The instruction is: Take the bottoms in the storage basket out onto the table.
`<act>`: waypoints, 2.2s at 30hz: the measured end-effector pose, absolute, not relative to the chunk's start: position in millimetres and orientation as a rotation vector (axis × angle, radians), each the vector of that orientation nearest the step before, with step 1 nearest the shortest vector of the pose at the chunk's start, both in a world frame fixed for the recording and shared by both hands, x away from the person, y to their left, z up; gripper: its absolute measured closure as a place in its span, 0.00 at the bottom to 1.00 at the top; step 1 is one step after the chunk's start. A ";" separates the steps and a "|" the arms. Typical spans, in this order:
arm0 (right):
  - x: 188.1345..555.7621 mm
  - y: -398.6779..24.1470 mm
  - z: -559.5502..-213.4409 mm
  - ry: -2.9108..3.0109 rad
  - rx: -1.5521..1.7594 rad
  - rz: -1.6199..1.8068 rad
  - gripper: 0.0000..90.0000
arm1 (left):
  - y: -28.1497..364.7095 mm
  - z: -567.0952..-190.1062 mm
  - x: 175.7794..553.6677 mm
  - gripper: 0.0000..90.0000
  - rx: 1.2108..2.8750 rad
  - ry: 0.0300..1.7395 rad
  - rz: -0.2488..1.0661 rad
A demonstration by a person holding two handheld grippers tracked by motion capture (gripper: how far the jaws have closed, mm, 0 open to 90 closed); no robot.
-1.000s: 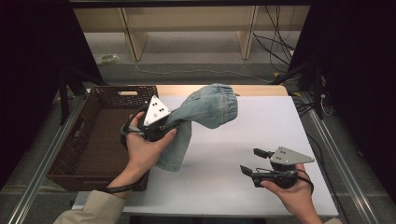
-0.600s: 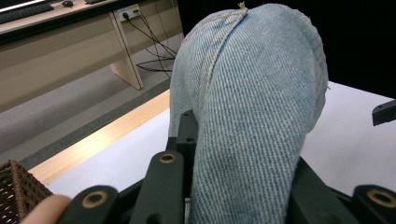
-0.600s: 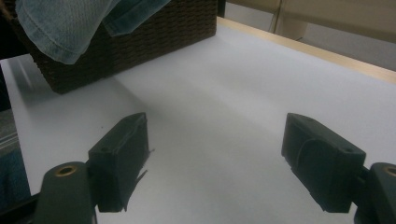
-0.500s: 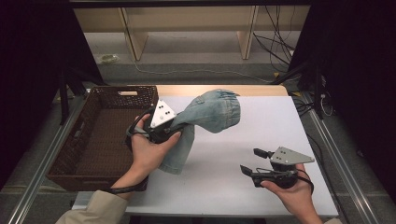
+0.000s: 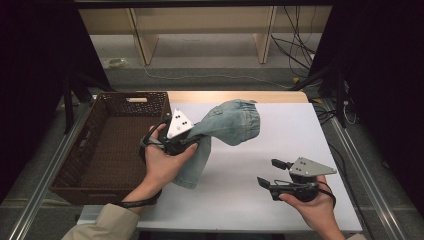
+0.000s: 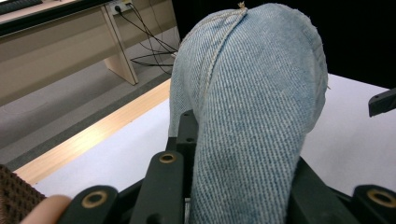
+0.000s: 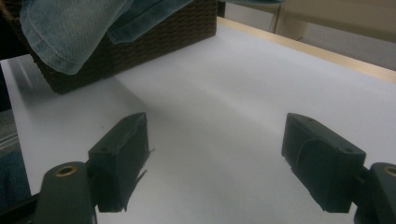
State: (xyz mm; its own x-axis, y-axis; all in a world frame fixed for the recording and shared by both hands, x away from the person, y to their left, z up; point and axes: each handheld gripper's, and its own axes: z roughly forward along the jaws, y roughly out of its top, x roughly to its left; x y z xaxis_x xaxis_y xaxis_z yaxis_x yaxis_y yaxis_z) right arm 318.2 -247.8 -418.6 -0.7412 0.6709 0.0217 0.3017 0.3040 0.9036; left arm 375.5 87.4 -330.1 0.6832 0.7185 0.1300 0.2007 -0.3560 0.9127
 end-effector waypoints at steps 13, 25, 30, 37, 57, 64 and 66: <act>318.5 -248.2 -418.7 2.214 0.874 1.416 0.27 | 70.6 -348.0 379.8 0.82 1.966 0.712 0.611; 318.3 -248.5 -418.5 2.215 0.874 1.416 0.27 | 46.6 -374.2 383.0 0.82 2.059 0.690 0.561; 318.1 -248.6 -418.3 2.212 0.874 1.419 0.27 | 35.7 -385.8 384.9 0.82 2.119 0.666 0.541; 317.8 -248.9 -418.1 2.214 0.870 1.420 0.27 | 29.6 -397.4 386.3 0.82 2.160 0.663 0.530; 317.6 -248.7 -418.5 2.225 0.869 1.416 0.27 | 25.6 -427.2 396.9 0.53 2.301 0.699 0.449; 317.6 -248.7 -418.6 2.226 0.871 1.419 0.26 | 45.5 -409.8 389.4 0.14 2.247 0.723 0.488; 317.8 -248.9 -418.7 2.226 0.873 1.422 0.26 | 55.0 -399.1 386.1 0.05 2.192 0.706 0.463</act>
